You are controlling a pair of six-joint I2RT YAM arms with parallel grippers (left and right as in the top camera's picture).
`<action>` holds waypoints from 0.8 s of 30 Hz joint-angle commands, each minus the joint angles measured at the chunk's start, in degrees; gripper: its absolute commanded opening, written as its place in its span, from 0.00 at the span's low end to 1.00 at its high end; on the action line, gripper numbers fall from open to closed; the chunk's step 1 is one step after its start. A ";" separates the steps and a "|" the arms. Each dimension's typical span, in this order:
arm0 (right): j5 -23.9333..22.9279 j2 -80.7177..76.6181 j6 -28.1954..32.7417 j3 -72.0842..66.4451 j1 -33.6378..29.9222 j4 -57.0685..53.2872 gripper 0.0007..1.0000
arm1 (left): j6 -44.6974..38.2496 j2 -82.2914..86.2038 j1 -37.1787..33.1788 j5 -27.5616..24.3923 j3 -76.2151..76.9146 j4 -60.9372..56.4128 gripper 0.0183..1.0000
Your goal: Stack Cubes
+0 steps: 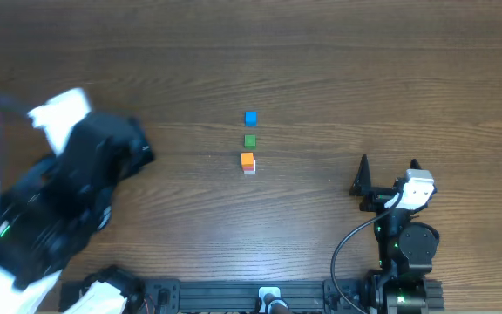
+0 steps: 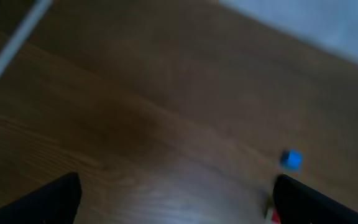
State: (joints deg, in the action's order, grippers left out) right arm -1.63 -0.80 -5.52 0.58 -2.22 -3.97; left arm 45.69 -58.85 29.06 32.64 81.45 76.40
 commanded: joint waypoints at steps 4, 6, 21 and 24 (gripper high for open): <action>-0.55 0.46 0.44 -0.28 -0.31 -0.13 0.99 | 1.44 19.45 -3.56 0.72 -14.95 -7.45 1.00; -0.57 0.46 0.44 -0.28 -0.33 -0.13 0.99 | 0.96 24.09 -3.56 -0.04 -20.26 -11.69 1.00; -0.57 0.46 0.44 -0.28 -0.33 -0.13 0.99 | -12.59 36.09 -1.92 -6.01 -54.55 -46.40 1.00; -0.55 0.46 0.44 -0.28 -0.33 -0.13 0.99 | -11.85 36.09 -1.73 -5.18 -59.28 -51.04 1.00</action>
State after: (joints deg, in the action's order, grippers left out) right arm -1.63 -0.80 -5.56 0.58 -2.22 -3.99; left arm 34.83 -23.22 26.87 27.40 26.72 28.23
